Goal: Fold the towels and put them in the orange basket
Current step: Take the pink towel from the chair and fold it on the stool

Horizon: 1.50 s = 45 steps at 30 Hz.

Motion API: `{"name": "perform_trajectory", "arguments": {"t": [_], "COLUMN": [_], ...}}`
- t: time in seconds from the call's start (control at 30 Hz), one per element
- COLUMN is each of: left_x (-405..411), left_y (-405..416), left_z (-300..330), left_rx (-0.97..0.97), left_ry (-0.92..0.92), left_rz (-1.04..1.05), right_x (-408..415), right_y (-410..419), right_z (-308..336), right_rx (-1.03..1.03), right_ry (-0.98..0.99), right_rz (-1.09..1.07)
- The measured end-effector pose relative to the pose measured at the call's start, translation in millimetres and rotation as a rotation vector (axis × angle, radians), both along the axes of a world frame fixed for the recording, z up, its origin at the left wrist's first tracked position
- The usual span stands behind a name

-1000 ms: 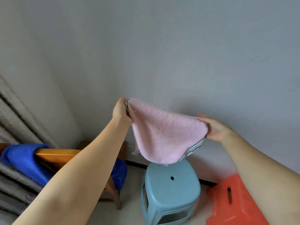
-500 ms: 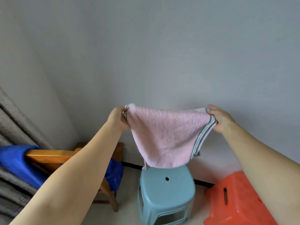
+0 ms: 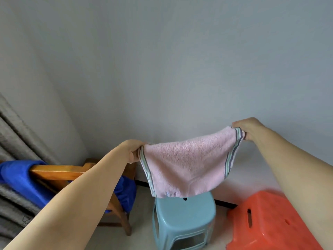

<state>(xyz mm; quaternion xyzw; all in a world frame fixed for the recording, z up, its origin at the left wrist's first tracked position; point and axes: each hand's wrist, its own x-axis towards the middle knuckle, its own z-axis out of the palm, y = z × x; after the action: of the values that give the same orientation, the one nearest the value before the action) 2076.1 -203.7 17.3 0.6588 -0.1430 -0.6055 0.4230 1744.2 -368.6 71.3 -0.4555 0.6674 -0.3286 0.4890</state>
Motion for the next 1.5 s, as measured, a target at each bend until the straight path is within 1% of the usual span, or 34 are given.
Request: {"name": "perform_trajectory", "arguments": {"t": [0.1, 0.23, 0.3, 0.33, 0.4, 0.5, 0.57, 0.63, 0.7, 0.77, 0.87, 0.93, 1.0, 1.03, 1.17, 1.23, 1.3, 1.37, 1.5], "left_x": [1, 2, 4, 5, 4, 0, -2, -3, -4, -5, -7, -8, -11, -12, -12, -10, -10, -11, -16], "left_y": [-5, -8, -7, -7, -6, -7, -8, -8, -7, -7, -8, -11, -14, -15, -21, -28, -40, -50, -73], "left_z": [5, 20, 28, 31, 37, 44, 48, 52, 56, 59, 61, 59, 55, 52, 35, 23, 8, -7, -38], "left_rx": [-0.231, -0.417, -0.480, -0.512, -0.561, -0.609, -0.635, -0.652, -0.669, -0.688, -0.699, -0.707, -0.733, -0.745, -0.702, -0.677, -0.631, -0.576, -0.476], "left_ry": [0.029, 0.101, 0.141, 0.165, 0.198, 0.204, 0.162, 0.100, 0.049, 0.021, 0.019, 0.034, 0.085, 0.114, 0.133, 0.163, 0.213, 0.254, 0.258], "left_rz": [0.291, 0.432, 0.474, 0.481, 0.473, 0.449, 0.463, 0.504, 0.549, 0.578, 0.600, 0.611, 0.622, 0.625, 0.616, 0.605, 0.602, 0.603, 0.576], "right_x": [0, 1, 1, 1, 4, 9, 9, 8, 6, 3, -2, -7, -9, -11, -5, 0, 2, 1, -5], "right_y": [2, 10, 13, 14, 13, 6, 0, -2, -6, -8, -3, 0, -7, -11, -14, -17, -22, -25, -31], "right_z": [2, 13, 17, 18, 16, 11, 9, 11, 12, 11, 14, 16, 11, 7, -6, -18, -37, -55, -82], "right_rx": [0.118, 0.170, 0.137, 0.103, 0.000, -0.192, -0.300, -0.340, -0.321, -0.284, -0.269, -0.297, -0.355, -0.365, -0.259, -0.225, -0.212, -0.195, -0.164], "right_ry": [-0.105, -0.307, -0.323, -0.269, -0.028, 0.302, 0.500, 0.665, 0.721, 0.718, 0.710, 0.719, 0.650, 0.557, 0.019, -0.146, -0.212, -0.225, -0.259], "right_rz": [-0.014, 0.058, 0.138, 0.181, 0.227, 0.221, 0.245, 0.288, 0.345, 0.391, 0.401, 0.383, 0.332, 0.300, 0.154, 0.065, -0.028, -0.105, -0.175]}}
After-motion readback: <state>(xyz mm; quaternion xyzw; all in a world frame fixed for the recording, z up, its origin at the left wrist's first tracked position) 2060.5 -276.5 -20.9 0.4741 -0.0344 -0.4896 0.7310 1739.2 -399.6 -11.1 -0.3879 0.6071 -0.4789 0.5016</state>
